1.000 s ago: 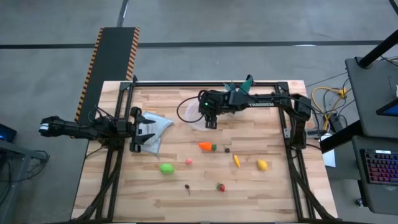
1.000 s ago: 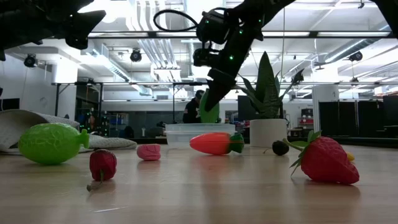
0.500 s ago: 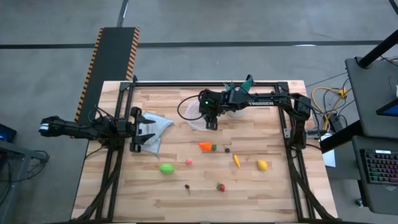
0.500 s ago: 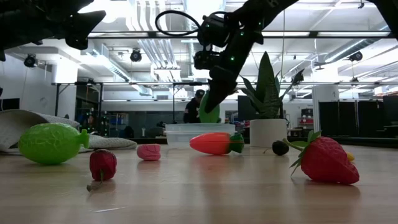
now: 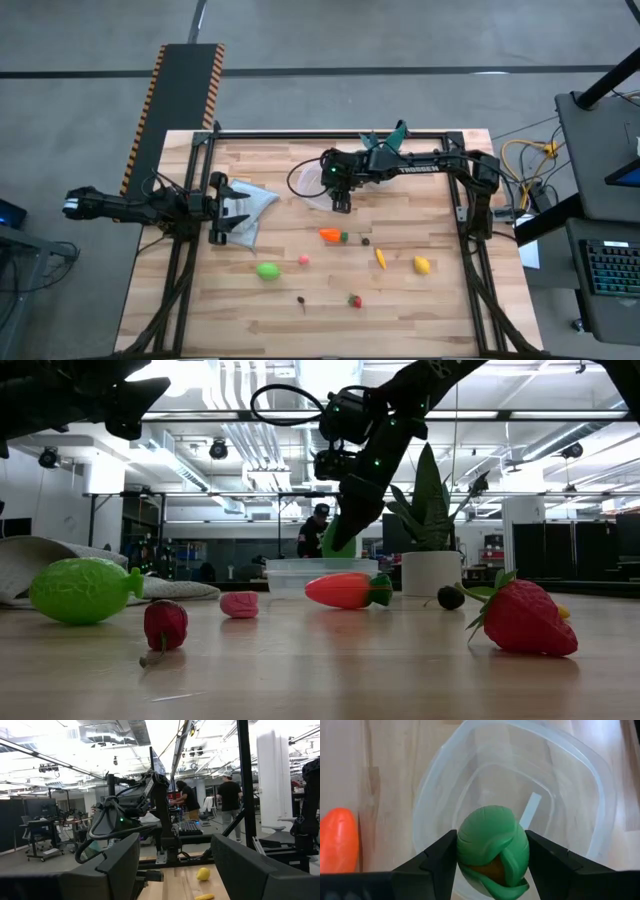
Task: Pick and placing Produce into tupperware
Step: Put the green corn into the transparent container, then put the lemon into the transparent container
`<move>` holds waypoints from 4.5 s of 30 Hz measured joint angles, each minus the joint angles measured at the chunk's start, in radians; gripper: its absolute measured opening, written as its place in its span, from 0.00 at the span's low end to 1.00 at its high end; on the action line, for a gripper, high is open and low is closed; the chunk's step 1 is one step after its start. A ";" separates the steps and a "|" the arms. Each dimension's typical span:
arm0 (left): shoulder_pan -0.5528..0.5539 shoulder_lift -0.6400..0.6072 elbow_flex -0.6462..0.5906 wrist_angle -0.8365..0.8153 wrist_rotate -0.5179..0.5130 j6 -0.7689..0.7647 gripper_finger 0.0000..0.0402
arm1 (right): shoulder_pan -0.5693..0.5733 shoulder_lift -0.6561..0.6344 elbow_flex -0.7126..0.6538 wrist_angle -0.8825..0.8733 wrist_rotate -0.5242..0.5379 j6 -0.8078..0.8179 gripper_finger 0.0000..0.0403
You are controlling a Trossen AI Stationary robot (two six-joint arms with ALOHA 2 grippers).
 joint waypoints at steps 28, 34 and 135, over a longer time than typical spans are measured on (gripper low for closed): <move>0.000 0.000 -0.005 -0.003 0.000 0.002 0.57 | 0.006 0.057 0.011 0.010 -0.095 -0.005 0.65; 0.000 -0.001 -0.009 0.001 0.000 0.007 0.57 | 0.006 0.053 0.023 0.005 -0.088 -0.011 0.72; 0.000 -0.007 -0.012 0.006 -0.001 0.004 0.57 | 0.838 -0.576 -0.604 -0.477 0.035 1.572 0.67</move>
